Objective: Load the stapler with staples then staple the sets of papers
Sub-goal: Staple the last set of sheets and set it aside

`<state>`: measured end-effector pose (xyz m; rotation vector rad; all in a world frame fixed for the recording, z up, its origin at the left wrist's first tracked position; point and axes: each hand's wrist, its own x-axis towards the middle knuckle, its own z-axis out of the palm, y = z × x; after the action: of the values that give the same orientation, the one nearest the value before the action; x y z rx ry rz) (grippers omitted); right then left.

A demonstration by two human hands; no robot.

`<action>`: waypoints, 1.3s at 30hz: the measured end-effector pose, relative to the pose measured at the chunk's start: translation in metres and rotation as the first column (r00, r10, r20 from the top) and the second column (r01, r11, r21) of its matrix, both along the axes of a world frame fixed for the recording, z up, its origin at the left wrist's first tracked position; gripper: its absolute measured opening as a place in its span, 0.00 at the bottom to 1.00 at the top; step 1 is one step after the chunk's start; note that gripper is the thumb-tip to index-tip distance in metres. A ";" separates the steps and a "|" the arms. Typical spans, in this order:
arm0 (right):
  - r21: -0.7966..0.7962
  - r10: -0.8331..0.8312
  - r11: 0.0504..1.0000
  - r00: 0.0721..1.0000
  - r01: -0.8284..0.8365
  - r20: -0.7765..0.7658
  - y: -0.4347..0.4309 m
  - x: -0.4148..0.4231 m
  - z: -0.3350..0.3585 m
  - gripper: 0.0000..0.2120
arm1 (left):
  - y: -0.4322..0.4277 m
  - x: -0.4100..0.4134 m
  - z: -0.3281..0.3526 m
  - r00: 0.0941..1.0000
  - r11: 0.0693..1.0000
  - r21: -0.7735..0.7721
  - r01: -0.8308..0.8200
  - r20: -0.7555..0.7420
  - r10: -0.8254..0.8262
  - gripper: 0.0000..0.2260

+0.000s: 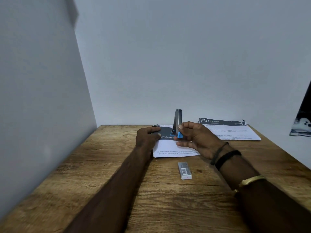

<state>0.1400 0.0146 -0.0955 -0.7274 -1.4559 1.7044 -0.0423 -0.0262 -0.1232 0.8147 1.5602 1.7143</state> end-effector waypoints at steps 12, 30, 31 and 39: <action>0.069 -0.088 0.993 0.994 0.093 -0.070 0.005 -0.031 -0.004 0.05 | -0.002 -0.001 0.000 0.985 0.999 -0.007 0.037 -0.168 -0.038 0.19; 0.368 -0.193 0.913 0.981 0.174 0.015 0.011 -0.048 -0.003 0.10 | -0.001 0.009 -0.003 0.955 0.999 0.028 -0.019 -0.294 0.026 0.17; 0.387 -0.200 0.905 0.980 0.177 0.018 0.011 -0.049 -0.003 0.10 | -0.001 0.010 -0.003 0.958 0.999 0.031 -0.030 -0.285 0.038 0.17; 0.488 -0.282 0.839 0.959 0.241 0.011 0.015 -0.054 -0.005 0.13 | 0.002 0.006 -0.003 0.919 0.996 0.030 -0.080 -0.384 0.086 0.07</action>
<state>0.0865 0.0295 -0.1010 -0.6841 -1.6651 1.0482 -0.0363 -0.0244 -0.1262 1.1635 1.8655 1.6964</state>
